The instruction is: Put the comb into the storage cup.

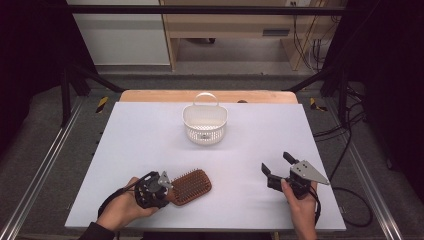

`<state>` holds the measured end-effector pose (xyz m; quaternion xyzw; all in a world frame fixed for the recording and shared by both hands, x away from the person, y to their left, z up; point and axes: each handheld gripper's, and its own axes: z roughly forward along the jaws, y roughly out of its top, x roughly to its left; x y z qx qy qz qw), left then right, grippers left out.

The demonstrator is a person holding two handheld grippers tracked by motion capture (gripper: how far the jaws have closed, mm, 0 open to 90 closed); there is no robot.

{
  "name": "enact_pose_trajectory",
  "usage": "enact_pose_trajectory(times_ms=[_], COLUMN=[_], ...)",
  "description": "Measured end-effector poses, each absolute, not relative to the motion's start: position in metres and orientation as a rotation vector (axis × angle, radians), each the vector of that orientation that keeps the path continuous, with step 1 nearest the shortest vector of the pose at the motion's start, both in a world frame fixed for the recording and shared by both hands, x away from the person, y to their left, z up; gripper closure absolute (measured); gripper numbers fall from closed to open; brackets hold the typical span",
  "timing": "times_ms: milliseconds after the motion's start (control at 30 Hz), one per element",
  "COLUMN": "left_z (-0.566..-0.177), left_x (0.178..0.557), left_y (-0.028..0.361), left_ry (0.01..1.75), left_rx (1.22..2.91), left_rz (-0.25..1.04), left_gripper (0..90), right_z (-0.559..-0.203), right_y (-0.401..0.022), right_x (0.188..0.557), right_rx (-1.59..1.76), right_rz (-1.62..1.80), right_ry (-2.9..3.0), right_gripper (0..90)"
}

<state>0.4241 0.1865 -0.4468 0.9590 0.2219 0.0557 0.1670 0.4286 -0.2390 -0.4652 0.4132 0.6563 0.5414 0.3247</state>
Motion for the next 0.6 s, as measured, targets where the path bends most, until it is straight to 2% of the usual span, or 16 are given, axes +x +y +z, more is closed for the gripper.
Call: enact_pose_trajectory(times_ms=[100,133,600], left_z=[-0.446,-0.444,-0.424], left_x=[0.422,0.422,0.428], left_y=[0.185,0.184,0.173], left_ry=[0.616,0.618,0.663], left_rx=[2.719,2.695,2.374], left_rz=[0.197,0.247,0.486], left_gripper=[72.3,72.3,72.3], right_z=[-0.465,-0.466,-0.467], right_y=[-0.239,-0.239,-0.233], right_x=[0.429,0.428,0.427], right_rx=[1.084,1.082,1.086], right_rz=[1.414,1.416,1.486], right_ry=[1.723,1.723,1.744], right_gripper=[11.1,11.0,8.0])
